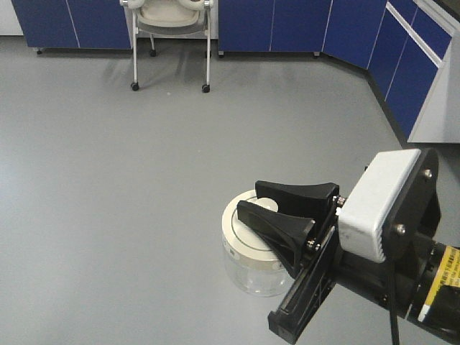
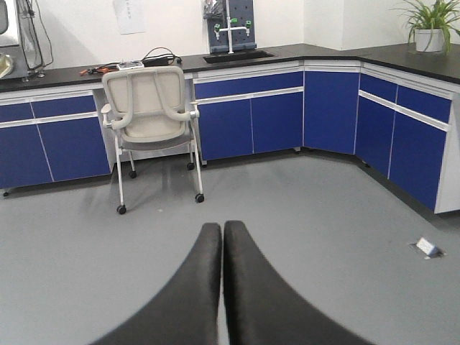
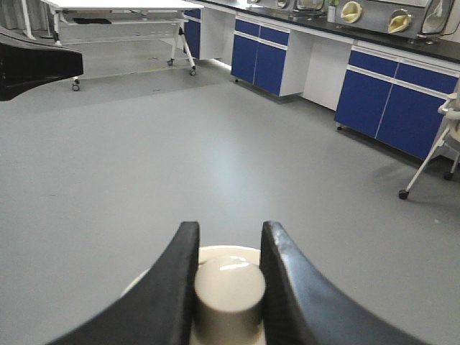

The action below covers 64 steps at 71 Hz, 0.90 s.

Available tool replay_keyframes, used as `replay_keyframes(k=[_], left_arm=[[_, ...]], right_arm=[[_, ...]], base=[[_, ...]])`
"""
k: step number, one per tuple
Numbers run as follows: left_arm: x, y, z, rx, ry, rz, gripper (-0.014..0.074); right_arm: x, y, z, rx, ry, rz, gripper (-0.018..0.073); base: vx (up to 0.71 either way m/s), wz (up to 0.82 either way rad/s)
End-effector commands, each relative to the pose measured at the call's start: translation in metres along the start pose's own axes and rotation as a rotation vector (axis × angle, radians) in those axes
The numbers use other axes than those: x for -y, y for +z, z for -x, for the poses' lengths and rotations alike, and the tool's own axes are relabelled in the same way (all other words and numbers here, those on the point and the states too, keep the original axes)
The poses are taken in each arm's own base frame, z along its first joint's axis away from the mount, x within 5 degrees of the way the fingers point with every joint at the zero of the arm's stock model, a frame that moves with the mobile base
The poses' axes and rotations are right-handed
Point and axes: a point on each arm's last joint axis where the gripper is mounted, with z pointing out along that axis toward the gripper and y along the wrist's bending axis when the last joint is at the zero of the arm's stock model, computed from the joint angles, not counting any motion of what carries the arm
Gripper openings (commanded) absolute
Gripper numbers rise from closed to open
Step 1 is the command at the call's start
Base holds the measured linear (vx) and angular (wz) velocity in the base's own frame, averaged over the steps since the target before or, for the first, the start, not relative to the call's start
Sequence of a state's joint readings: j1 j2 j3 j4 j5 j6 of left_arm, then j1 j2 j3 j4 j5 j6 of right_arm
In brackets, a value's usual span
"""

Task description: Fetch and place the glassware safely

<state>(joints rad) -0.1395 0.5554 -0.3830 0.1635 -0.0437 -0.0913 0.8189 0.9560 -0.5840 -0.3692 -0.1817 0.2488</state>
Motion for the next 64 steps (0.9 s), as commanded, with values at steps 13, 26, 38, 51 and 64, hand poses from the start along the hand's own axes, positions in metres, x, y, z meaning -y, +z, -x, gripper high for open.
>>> replay_keyframes(k=[13, 26, 38, 51, 64], left_arm=[[0.0007, -0.0009, 0.0151, 0.097, -0.016, -0.011, -0.0007], [0.0007, -0.0009, 0.0151, 0.097, -0.016, -0.011, -0.0007], [0.0007, -0.0009, 0.0151, 0.097, -0.016, -0.011, -0.0007], [0.0007, -0.0010, 0.0152, 0.097, -0.016, -0.011, -0.0007], [0.0007, -0.0010, 0.0152, 0.097, -0.016, -0.011, -0.0007]], right_arm=[[-0.0012, -0.0051, 0.0232, 0.147, -0.001, 0.019, -0.0001], [-0.0012, -0.0051, 0.0232, 0.147, -0.001, 0.019, -0.0001], [-0.0012, -0.0051, 0.0232, 0.148, -0.001, 0.019, -0.0001], [-0.0012, -0.0051, 0.0232, 0.147, -0.001, 0.019, -0.0001], [-0.0012, -0.0051, 0.0232, 0.147, -0.001, 0.019, -0.0001]], base=[[0.56, 0.00], [0.55, 0.01], [0.56, 0.02], [0.55, 0.04], [0.55, 0.03]])
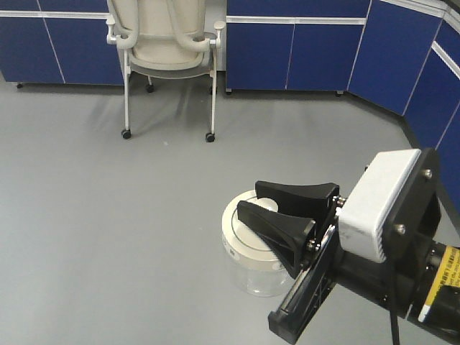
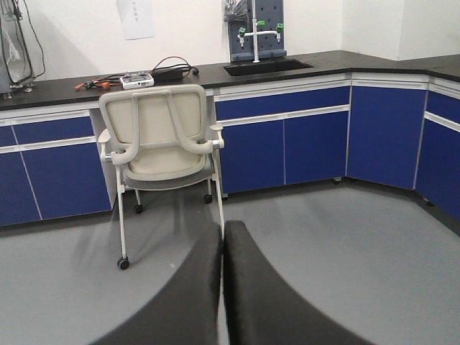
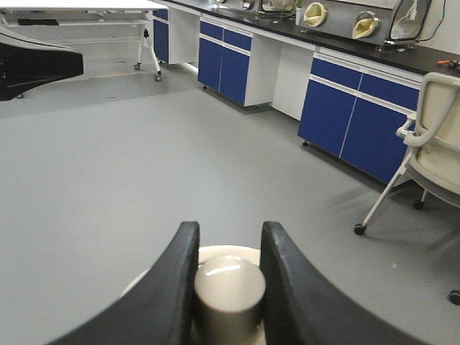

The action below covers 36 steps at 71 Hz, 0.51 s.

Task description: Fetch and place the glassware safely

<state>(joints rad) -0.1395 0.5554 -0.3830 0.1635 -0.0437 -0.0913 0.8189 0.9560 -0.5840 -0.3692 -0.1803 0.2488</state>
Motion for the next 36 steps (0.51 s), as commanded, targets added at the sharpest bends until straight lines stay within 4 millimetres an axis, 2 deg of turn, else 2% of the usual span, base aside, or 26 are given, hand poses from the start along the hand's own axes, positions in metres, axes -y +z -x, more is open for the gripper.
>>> replay_keyframes(k=[1, 36], left_arm=[[0.0007, -0.0010, 0.0152, 0.097, -0.016, -0.011, -0.0007], [0.0007, -0.0010, 0.0152, 0.097, -0.016, -0.011, -0.0007]], right_arm=[[-0.0012, -0.0051, 0.0233, 0.148, -0.001, 0.020, -0.0001], [-0.0012, -0.0051, 0.0233, 0.148, -0.001, 0.020, -0.0001]], base=[[0.53, 0.01], [0.53, -0.05]])
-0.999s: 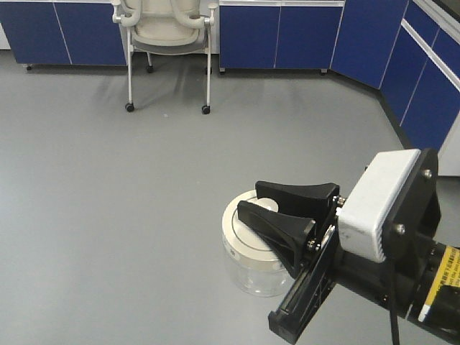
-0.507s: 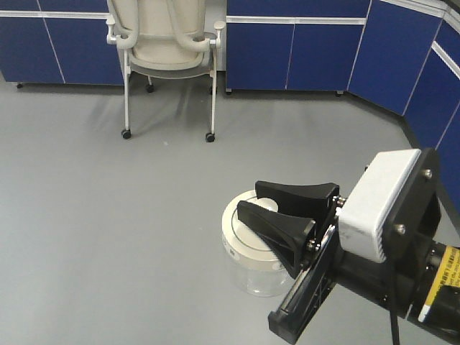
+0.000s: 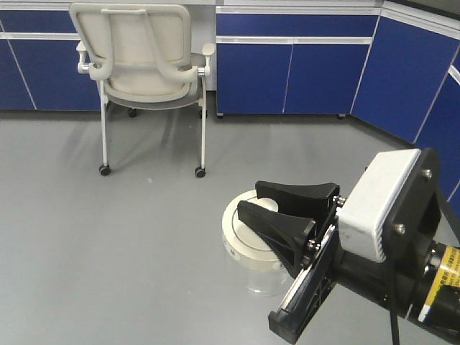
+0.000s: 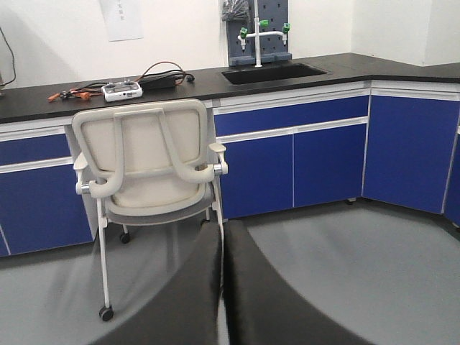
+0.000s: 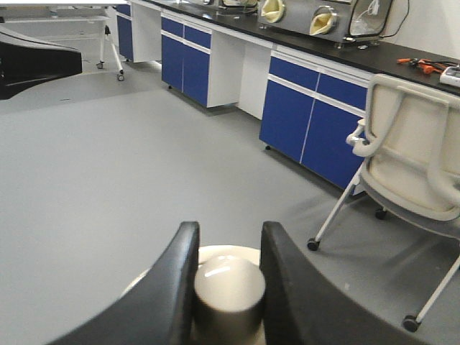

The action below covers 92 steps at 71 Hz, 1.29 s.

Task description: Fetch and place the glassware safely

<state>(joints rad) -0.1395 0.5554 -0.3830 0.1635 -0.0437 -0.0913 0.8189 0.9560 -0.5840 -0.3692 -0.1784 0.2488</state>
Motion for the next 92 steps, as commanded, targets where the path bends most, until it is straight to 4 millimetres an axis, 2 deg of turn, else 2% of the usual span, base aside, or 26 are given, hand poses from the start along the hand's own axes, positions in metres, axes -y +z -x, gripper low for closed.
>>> replay_keyframes(k=[1, 55, 92], left_arm=[[0.0007, -0.0010, 0.0152, 0.097, -0.016, -0.011, -0.0007], [0.0007, -0.0010, 0.0152, 0.097, -0.016, -0.011, -0.0007], [0.0007, -0.0010, 0.0153, 0.098, -0.016, -0.011, -0.0007]], right_arm=[[-0.0013, -0.0052, 0.0234, 0.150, -0.001, 0.020, -0.0001], [-0.0013, -0.0052, 0.0234, 0.150, -0.001, 0.020, -0.0001], [-0.0013, -0.0052, 0.0234, 0.150, -0.001, 0.020, -0.0001]], base=[[0.52, -0.04], [0.43, -0.01], [0.21, -0.53]])
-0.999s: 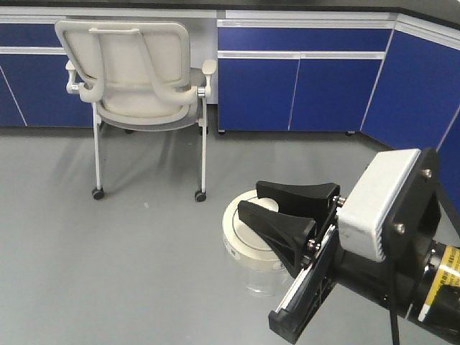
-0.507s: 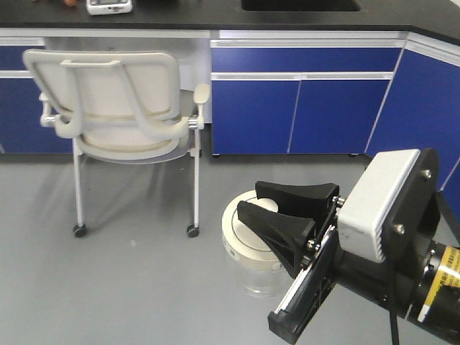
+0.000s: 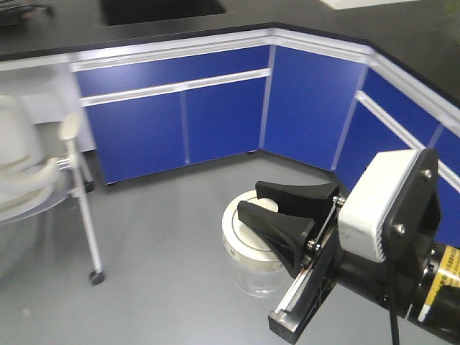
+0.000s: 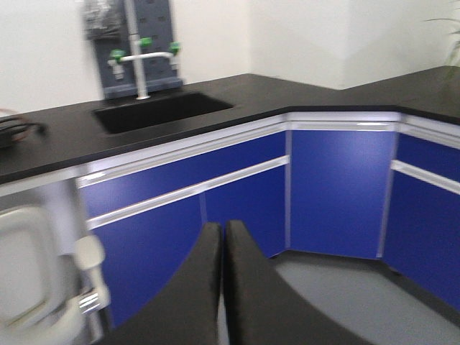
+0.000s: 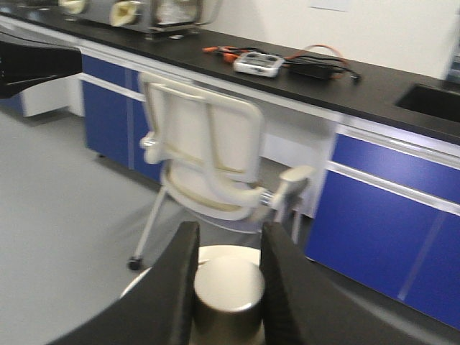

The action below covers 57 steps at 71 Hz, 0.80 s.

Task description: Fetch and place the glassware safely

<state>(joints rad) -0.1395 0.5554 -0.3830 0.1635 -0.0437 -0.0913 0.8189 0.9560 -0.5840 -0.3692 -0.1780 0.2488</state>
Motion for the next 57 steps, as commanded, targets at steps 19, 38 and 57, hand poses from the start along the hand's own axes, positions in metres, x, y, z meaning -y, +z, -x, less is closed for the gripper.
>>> replay_keyframes(k=[19, 38, 57], left_arm=[[0.0007, -0.0010, 0.0153, 0.098, -0.016, -0.011, -0.0007], [0.0007, -0.0010, 0.0153, 0.098, -0.016, -0.011, -0.0007], [0.0007, -0.0010, 0.0153, 0.098, -0.016, -0.011, -0.0007]], right_arm=[[-0.0013, -0.0052, 0.0235, 0.150, -0.001, 0.020, -0.0001], [-0.0013, -0.0052, 0.0235, 0.150, -0.001, 0.020, -0.0001], [-0.0013, -0.0052, 0.0235, 0.150, -0.001, 0.020, -0.0001]], base=[[0.16, -0.67], [0.16, -0.64], [0.18, -0.68]])
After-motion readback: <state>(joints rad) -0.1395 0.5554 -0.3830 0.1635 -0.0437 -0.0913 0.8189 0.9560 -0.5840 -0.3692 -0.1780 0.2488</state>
